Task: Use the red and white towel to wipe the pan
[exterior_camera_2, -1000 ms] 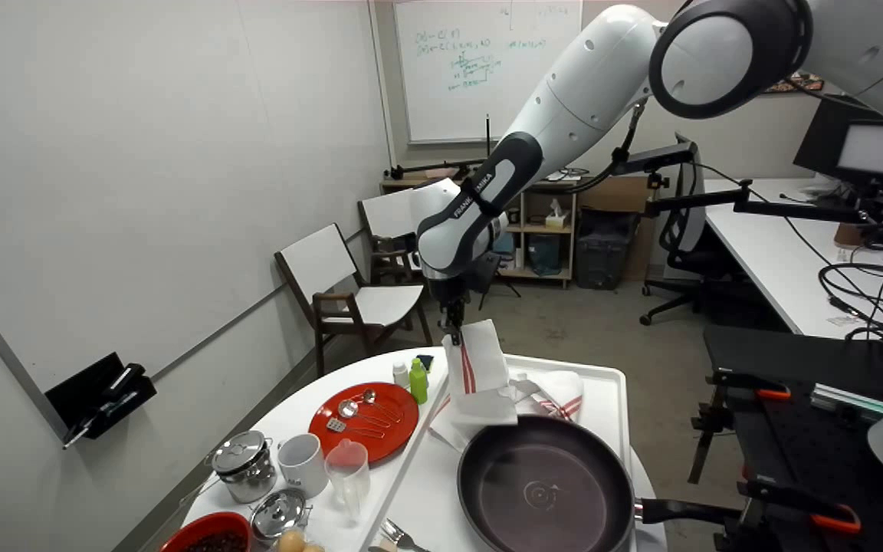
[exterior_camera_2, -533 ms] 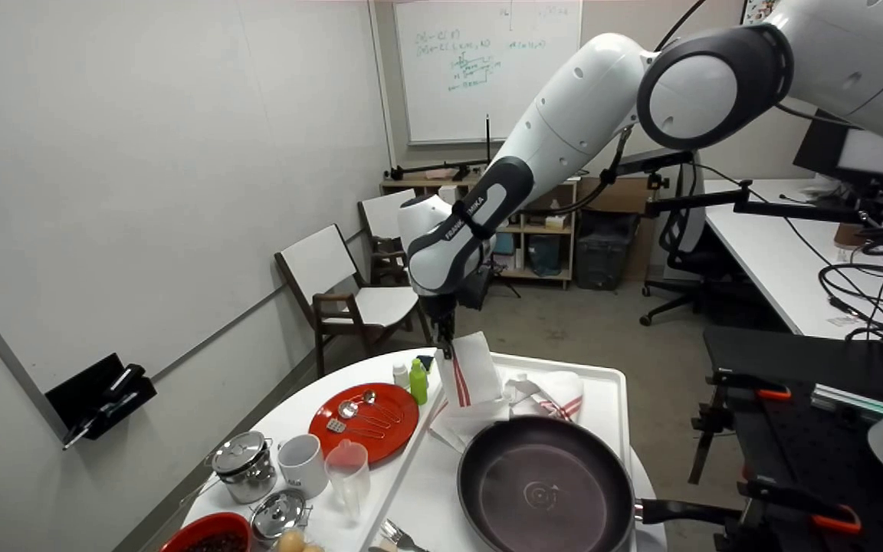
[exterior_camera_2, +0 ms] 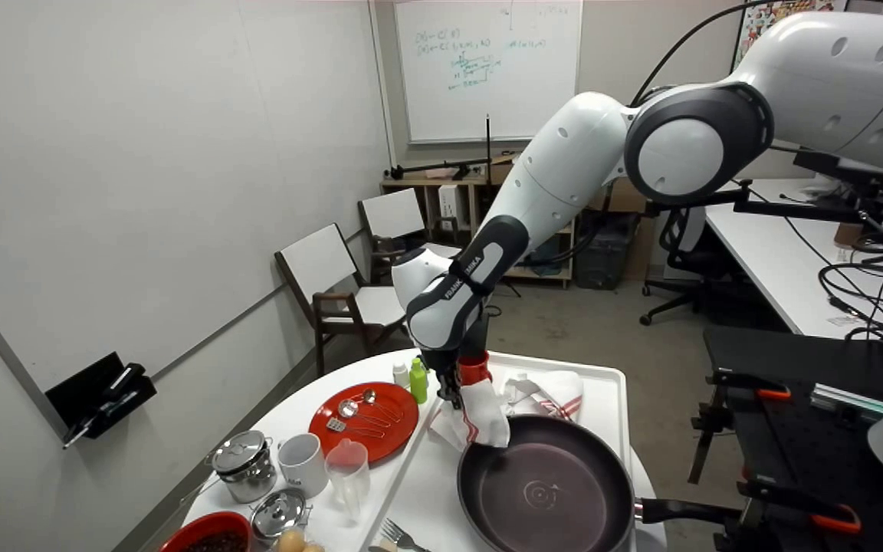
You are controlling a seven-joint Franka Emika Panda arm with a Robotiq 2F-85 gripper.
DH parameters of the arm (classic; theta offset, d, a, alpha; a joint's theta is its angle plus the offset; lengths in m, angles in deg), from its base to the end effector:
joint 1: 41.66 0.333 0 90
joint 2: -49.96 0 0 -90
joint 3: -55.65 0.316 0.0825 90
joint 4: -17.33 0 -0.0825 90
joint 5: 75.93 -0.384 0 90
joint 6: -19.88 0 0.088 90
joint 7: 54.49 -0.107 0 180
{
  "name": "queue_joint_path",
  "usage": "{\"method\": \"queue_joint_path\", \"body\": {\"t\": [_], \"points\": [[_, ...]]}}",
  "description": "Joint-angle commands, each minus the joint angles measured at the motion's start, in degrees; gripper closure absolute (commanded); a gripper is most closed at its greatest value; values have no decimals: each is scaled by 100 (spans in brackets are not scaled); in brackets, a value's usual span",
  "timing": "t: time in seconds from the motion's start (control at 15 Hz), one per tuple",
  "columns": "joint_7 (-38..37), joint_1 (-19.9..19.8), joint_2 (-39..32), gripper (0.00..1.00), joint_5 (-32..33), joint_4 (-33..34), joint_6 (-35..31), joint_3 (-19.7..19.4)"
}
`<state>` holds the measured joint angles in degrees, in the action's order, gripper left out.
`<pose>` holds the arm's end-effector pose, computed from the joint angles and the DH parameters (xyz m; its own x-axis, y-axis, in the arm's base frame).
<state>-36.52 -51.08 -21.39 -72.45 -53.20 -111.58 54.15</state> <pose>0.6829 -0.1293 -0.0162 0.9649 0.1783 -0.1928 0.1822 -0.9833 0.0029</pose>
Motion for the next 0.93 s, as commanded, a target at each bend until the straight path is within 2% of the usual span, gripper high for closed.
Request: {"method": "queue_joint_path", "body": {"t": [0.0,0.53,0.87], "points": [[-9,-179,-381,99,-46,600,312,38],[-185,-555,-668,99,-71,1341,406,-118],[-143,-536,-872,99,5,1604,452,-122]]}}
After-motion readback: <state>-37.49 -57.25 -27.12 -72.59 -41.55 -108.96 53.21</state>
